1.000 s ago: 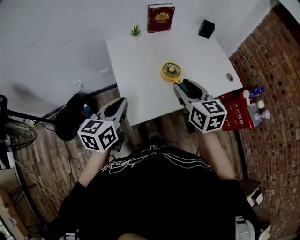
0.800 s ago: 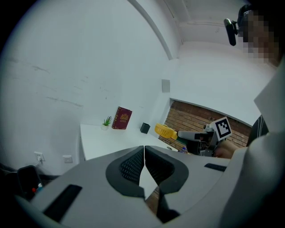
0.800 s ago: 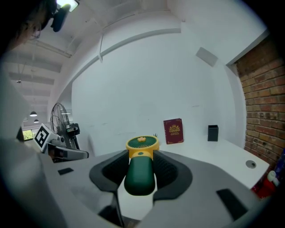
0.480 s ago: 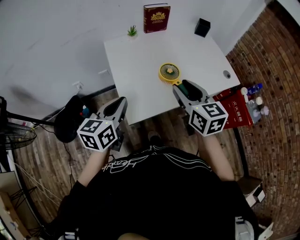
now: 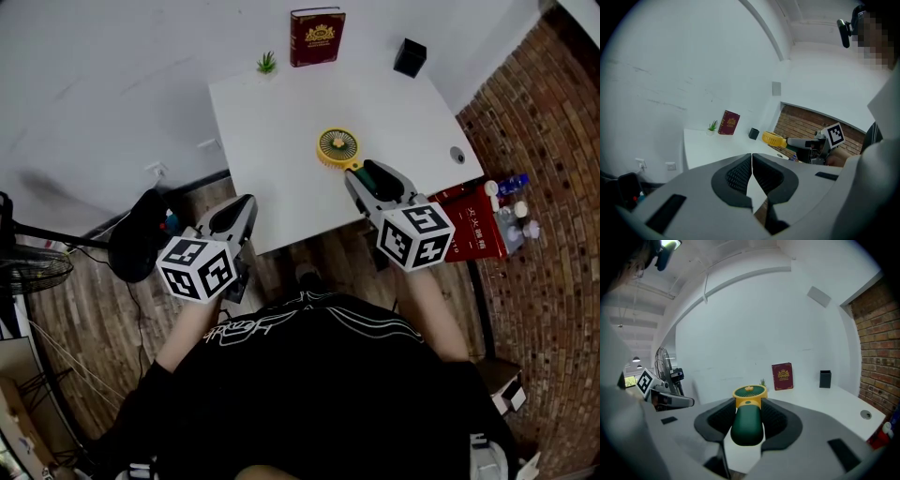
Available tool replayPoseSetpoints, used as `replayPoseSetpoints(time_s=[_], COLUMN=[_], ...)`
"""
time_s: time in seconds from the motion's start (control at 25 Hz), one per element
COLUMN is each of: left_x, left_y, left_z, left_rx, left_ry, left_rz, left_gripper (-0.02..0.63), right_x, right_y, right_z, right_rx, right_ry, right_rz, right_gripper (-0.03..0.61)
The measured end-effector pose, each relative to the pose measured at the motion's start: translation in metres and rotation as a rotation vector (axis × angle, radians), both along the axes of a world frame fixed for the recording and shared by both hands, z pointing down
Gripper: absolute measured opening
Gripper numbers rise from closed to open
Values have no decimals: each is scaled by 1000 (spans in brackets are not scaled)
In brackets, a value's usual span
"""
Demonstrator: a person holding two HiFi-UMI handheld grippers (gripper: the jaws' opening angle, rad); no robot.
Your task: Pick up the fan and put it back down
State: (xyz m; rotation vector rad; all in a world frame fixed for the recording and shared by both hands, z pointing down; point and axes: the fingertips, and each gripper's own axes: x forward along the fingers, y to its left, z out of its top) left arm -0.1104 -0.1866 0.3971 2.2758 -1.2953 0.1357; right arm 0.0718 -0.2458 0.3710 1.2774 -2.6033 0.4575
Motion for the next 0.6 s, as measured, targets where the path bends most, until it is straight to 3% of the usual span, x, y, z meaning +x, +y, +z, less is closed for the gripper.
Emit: replayPoseSetpoints(time_s=[0.6], left_x=[5], left_y=[-33], left_z=[12], left_rx=[-38], left_ry=[-26], left_rz=[-18], left_gripper=[34], right_x=[-1], right_y=[-53], right_z=[50], right_rx=[-89], right_ry=[54], right_rz=[-29], right_gripper=[170])
